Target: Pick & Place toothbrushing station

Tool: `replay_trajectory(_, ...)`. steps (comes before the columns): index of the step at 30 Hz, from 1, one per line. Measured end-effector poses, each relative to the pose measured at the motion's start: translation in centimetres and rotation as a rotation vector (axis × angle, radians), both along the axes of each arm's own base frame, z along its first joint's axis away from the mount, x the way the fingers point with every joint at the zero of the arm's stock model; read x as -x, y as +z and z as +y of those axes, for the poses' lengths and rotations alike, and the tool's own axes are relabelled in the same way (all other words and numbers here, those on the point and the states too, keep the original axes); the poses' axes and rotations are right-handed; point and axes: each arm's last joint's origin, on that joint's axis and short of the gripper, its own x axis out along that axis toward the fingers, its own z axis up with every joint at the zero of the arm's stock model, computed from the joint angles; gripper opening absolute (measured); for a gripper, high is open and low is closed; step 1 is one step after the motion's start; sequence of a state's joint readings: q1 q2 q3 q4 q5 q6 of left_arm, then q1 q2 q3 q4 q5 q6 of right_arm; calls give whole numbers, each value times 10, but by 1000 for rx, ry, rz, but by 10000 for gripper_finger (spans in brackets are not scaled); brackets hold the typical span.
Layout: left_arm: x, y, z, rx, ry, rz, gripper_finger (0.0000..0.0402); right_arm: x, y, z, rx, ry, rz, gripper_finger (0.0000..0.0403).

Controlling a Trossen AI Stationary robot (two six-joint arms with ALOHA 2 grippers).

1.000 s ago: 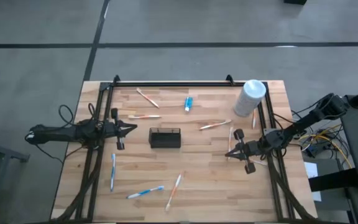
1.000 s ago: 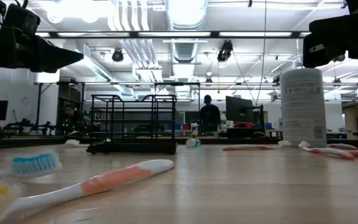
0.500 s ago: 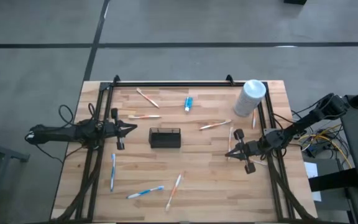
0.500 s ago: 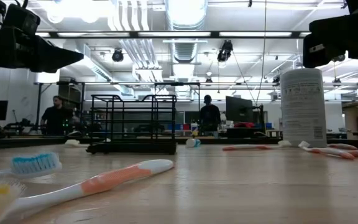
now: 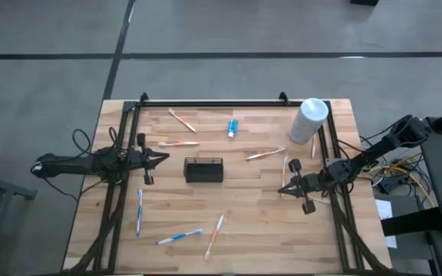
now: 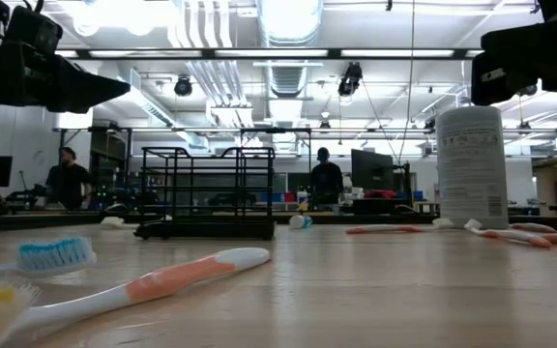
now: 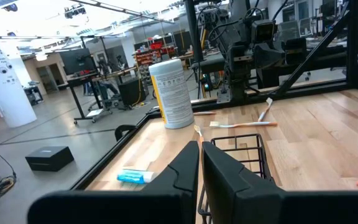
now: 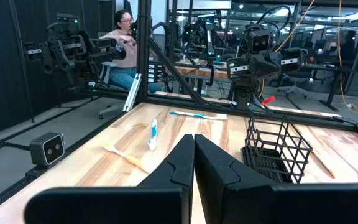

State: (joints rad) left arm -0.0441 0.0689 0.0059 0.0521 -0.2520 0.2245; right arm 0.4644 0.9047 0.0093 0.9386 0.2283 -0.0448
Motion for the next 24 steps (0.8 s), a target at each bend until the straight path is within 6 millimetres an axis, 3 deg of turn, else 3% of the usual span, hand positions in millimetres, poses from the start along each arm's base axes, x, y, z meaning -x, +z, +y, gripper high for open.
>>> replay_trajectory(24,0,0,0,0,0,0,26,0,0,0,-1,-10,0,8)
